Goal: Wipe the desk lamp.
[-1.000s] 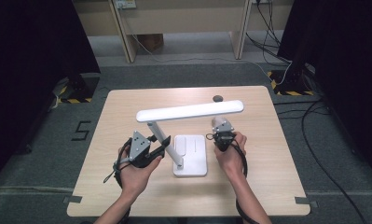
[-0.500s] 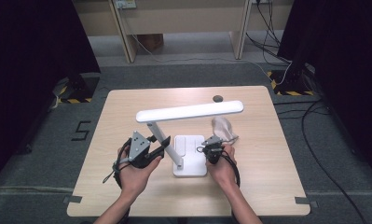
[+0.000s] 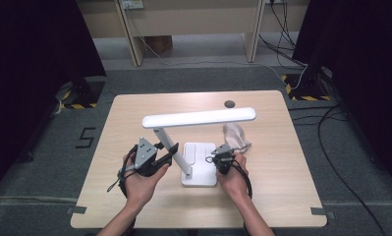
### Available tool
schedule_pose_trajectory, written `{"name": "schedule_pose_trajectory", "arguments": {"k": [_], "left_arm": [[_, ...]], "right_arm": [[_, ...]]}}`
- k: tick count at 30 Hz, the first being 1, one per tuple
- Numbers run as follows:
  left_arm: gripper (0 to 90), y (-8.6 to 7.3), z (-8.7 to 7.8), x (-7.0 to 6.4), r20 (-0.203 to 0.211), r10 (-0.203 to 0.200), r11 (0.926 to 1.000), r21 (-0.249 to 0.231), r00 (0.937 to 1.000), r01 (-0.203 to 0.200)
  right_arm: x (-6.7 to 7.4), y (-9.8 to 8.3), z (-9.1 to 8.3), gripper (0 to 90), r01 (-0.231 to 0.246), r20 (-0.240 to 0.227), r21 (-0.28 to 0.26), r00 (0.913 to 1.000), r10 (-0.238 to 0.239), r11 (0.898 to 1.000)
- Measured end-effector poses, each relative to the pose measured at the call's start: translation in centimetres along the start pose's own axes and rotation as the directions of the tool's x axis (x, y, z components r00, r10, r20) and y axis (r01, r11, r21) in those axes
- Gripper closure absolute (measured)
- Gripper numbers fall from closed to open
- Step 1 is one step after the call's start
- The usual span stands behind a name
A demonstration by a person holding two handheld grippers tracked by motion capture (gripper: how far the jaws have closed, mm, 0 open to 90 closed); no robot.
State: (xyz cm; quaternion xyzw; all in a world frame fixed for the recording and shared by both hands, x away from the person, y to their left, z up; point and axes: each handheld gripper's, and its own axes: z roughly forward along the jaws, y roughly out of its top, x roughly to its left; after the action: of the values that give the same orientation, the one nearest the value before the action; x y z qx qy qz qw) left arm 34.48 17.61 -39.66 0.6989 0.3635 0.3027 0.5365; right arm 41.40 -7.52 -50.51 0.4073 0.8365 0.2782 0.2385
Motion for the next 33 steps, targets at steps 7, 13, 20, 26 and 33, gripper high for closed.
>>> {"name": "schedule_pose_trajectory", "arguments": {"k": [7, 13, 20, 26, 33], "left_arm": [[60.1, 0.0, -0.1, 0.0, 0.002, 0.007, 1.0000, 0.002, 1.0000, -0.007], [51.0, 0.1, -0.5, 0.5, 0.044, 0.012, 0.9999, 0.004, 0.9989, -0.012], [44.1, -0.3, -1.2, 0.8, 0.079, 0.005, 0.9999, 0.015, 0.9969, -0.007], [42.7, -0.7, -1.9, 0.9, 0.096, 0.013, 0.9994, 0.030, 0.9953, -0.016], [41.9, -1.4, -2.7, 1.4, 0.115, 0.028, 0.9979, 0.055, 0.9929, -0.035]], "right_arm": [[-0.1, 0.0, 0.0, 86.7, 0.001, 0.001, 0.001, 1.0000, -0.001, 1.000], [-0.3, 0.2, -0.3, 76.8, -0.009, 0.008, -0.024, 0.9999, 0.009, 1.000], [-0.5, 0.1, -0.6, 70.3, -0.006, 0.014, -0.035, 0.9999, 0.007, 0.999], [-0.8, -0.1, -0.9, 68.4, -0.004, 0.017, -0.041, 0.9999, 0.004, 0.999], [-1.2, -0.5, -1.5, 66.7, -0.008, 0.010, -0.052, 0.9999, 0.009, 0.999]]}}
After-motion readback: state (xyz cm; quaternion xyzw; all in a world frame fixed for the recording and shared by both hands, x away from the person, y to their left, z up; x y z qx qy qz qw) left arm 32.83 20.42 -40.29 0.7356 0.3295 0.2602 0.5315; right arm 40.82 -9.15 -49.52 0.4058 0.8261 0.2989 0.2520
